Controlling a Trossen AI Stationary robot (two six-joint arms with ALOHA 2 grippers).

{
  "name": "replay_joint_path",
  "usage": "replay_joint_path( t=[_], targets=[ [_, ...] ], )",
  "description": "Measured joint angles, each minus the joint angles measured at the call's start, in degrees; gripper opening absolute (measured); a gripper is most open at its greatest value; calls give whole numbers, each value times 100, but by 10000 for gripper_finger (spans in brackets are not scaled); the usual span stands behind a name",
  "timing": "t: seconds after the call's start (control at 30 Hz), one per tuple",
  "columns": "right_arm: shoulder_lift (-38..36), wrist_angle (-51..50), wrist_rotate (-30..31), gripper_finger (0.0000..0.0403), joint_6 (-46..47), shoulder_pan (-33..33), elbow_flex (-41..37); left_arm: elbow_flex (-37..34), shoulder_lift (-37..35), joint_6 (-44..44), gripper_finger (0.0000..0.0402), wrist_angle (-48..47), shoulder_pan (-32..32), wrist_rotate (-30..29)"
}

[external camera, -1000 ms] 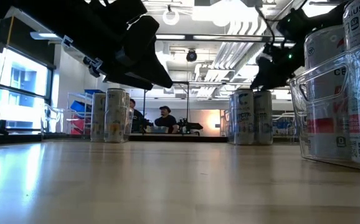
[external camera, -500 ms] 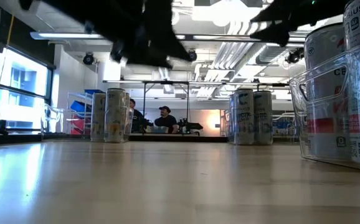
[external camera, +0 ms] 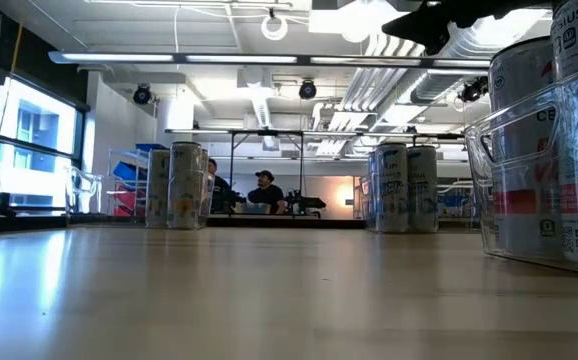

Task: Sort soda cans
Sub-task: Put the white-pink soda can into the bottom right transparent bin

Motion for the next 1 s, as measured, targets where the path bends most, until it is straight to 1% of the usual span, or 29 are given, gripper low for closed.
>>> replay_joint_path(
  t=[0.07, 0.13, 0.2, 0.37, 0.47, 0.53, 0.6, 0.83, 1.0],
  targets=[
    [115, -3, 222, 302, -82, 102, 0, 525, 175, -798, 301, -904, -162, 438],
    [220, -1, 404, 302, -88, 161, 0, 918, 287, -1730, 301, -1448, -295, 852],
    [307, 5, 510, 302, -79, 197, 0, 1143, 375, -2650, 300, -1844, -429, 1186],
    [404, 87, 528, 302, -86, 211, -2, 1165, 606, -4676, 301, -2821, -808, 2081],
    [404, 87, 528, 302, -110, 209, -2, 1068, 789, -5623, 301, -3382, -1053, 2619],
    [406, 87, 528, 302, -112, 208, -1, 984, 922, -5904, 300, -3533, -1181, 2944],
    [406, 87, 528, 302, -112, 208, -2, 920, 1008, -5930, 301, -3575, -1271, 3162],
    [406, 87, 528, 302, -112, 208, -2, 928, 1254, -5578, 300, -3771, -1355, 2970],
    [406, 85, 528, 302, -90, 208, -2, 1048, 1257, -5695, 301, -3809, -1235, 2922]
  ],
)
